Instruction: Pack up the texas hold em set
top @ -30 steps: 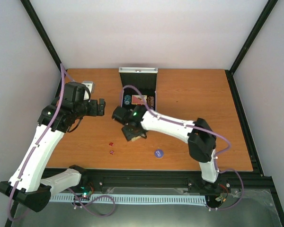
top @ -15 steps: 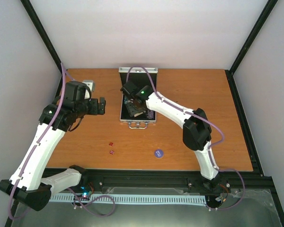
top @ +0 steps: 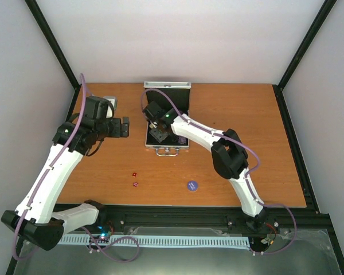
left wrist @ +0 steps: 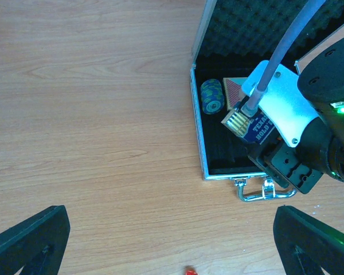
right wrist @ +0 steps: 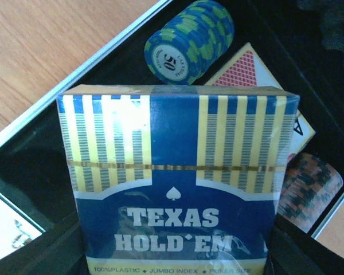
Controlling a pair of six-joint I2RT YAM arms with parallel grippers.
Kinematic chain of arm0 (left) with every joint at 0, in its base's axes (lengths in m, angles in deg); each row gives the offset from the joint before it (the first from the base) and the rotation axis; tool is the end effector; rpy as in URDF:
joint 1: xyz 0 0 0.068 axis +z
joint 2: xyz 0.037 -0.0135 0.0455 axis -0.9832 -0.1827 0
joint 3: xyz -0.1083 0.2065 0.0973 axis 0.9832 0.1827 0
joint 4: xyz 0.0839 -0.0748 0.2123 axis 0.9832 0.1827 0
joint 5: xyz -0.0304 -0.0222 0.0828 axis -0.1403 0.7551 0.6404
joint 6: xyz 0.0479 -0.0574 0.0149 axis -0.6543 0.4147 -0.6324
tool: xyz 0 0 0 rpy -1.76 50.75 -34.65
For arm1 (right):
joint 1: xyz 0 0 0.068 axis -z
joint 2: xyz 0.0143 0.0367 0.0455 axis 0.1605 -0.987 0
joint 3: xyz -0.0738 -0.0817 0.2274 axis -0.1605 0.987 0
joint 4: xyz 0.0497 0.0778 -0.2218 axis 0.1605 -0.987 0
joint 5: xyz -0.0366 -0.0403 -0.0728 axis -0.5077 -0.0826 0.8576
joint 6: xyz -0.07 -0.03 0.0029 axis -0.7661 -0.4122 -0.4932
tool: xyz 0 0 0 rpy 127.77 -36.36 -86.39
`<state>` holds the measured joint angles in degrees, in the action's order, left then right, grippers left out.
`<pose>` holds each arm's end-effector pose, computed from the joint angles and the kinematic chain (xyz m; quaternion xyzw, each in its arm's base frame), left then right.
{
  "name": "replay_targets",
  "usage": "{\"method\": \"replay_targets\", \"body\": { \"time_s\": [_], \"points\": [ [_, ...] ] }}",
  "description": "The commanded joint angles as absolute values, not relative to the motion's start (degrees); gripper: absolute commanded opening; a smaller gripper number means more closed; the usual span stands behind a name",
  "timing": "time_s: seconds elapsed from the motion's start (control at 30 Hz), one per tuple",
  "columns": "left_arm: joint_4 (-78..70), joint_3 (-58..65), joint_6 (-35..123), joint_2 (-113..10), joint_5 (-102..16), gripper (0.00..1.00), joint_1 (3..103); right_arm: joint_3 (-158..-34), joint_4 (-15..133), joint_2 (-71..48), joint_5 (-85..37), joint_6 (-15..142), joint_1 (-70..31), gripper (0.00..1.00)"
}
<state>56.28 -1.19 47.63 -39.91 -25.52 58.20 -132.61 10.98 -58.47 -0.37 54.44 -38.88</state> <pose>0.2007 -0.0672 0.3440 0.0214 0.9206 -0.0494 0.3867 0.3197 0.3296 0.1821 -0.3819 0.8863 -0.0388 0.2590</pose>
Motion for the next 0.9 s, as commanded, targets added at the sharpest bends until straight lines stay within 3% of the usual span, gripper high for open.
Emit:
{"method": "replay_targets", "body": {
  "time_s": [0.0,0.57,0.7,0.87],
  "points": [
    [54.82,-1.04,48.36,-41.18,-24.56,1.00,57.94,-129.27,17.47,-55.15,-0.15,44.01,-37.71,0.14],
    [53.67,-0.76,49.60,-45.72,-23.72,1.00,57.94,-127.37,18.10,-54.92,-3.07,28.02,-33.26,0.20],
    [53.08,-1.01,50.14,-46.98,-23.59,1.00,57.94,-127.30,17.04,-55.27,-4.45,26.78,-32.71,0.31],
    [52.83,-1.51,50.59,-48.49,-23.44,1.00,57.94,-127.44,16.29,-56.04,-5.45,25.49,-32.71,0.54]
  ]
}}
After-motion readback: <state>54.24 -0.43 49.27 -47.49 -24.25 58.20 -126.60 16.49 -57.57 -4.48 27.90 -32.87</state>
